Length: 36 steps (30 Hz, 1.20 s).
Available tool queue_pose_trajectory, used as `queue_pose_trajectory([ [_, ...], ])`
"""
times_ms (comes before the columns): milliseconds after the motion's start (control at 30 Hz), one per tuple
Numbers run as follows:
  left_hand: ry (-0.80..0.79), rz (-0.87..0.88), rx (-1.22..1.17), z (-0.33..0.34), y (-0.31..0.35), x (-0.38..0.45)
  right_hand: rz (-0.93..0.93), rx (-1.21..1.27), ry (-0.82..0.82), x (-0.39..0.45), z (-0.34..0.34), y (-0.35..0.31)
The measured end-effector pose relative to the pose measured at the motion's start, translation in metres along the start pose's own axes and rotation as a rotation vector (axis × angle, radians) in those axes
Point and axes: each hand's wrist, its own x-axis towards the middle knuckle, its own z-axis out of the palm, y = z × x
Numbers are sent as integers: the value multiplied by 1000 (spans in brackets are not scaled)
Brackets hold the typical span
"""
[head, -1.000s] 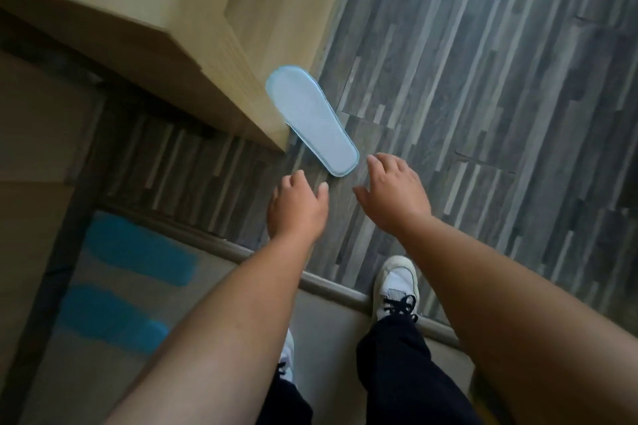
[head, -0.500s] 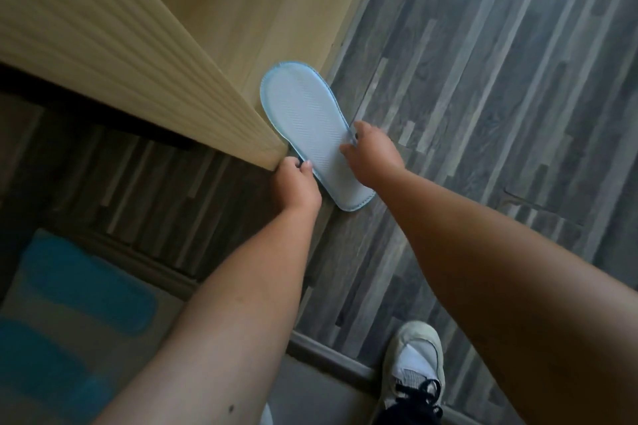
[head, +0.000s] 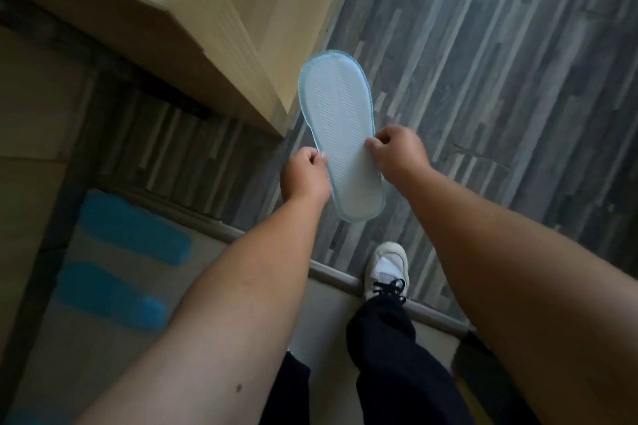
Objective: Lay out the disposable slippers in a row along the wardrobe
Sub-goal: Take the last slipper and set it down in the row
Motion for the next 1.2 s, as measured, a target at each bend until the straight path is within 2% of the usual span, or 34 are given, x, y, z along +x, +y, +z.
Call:
queue_pose_trajectory([
  [267,-139,45,58,-64,6,-87,57,186,-34,-115,-33,-14],
  [500,-170,79,70,-100,-11,-119,62,214,-26,-164,-27,-17],
  [733,-69,28,47,-130,-47,-127,-6,100,-107,-180,9,-36],
  [833,-3,-43,0,-146,-72,-137,-70,40,-133,-192,32,-48],
  [1200,235,-262,-149,-251,-195,-189,-286,-207,-391,-281,149,-112],
])
